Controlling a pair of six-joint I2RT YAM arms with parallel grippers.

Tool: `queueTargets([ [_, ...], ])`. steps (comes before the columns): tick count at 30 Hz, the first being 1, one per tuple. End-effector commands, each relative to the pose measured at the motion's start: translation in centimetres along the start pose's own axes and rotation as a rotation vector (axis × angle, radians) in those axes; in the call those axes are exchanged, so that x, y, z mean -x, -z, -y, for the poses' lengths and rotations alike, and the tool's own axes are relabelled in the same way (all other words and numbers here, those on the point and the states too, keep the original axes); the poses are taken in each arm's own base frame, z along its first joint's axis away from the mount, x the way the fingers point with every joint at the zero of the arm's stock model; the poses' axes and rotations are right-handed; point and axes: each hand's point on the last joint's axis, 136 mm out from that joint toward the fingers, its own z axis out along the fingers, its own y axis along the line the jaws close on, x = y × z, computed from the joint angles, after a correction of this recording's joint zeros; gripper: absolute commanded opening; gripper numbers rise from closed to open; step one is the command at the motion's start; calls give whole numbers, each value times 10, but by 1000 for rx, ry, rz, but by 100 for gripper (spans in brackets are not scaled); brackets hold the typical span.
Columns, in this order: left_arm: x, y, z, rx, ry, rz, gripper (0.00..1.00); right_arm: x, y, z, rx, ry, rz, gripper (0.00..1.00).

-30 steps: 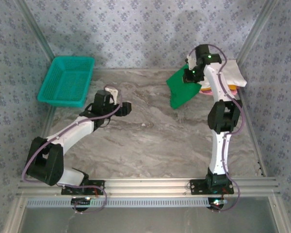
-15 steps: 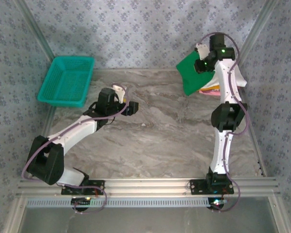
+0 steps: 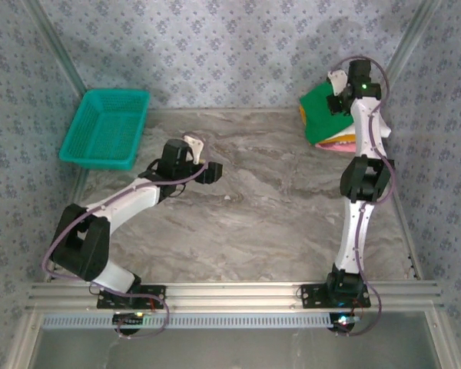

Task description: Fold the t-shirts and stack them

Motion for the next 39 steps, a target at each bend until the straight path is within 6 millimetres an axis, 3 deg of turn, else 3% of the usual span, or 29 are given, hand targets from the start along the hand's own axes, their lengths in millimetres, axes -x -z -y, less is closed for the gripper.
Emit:
queueTargets([
  [1, 21, 2, 14, -29, -31, 28, 83, -2, -8, 42, -129, 5, 21, 0],
  [8, 28, 7, 16, -10, -53, 39, 84, -18, -33, 91, -252, 12, 47, 0],
  [9, 28, 7, 15, -4, -53, 39, 84, -20, -35, 97, -265, 5, 50, 7],
  [10, 29, 7, 14, 3, -52, 40, 84, -21, -38, 105, -295, 1, 53, 33],
  [11, 30, 7, 13, 8, -53, 42, 84, -21, -39, 116, -344, -4, 59, 68],
  [13, 32, 8, 13, 13, -54, 49, 84, -22, -40, 123, -381, -12, 56, 99],
  [17, 42, 15, 7, 63, -59, 81, 87, 1, -10, 123, -409, -57, 110, 100],
  [20, 59, 33, 2, 109, -75, 191, 94, 22, 31, 113, -383, -120, 174, 100],
  [24, 76, 67, -4, 168, -116, 362, 98, 29, 76, 84, -298, -231, 250, 100],
  [31, 69, 123, -30, 338, -172, 565, 98, -1, 154, 10, -277, -364, 345, 100],
  [35, 48, 152, -63, 534, -217, 620, 98, -38, 174, -66, -267, -344, 414, 100],
  [37, 30, 163, -83, 650, -265, 627, 98, -74, 168, -98, -283, -348, 433, 100],
  [39, 9, 175, -108, 775, -265, 595, 98, -119, 157, -115, -293, -372, 381, 100],
])
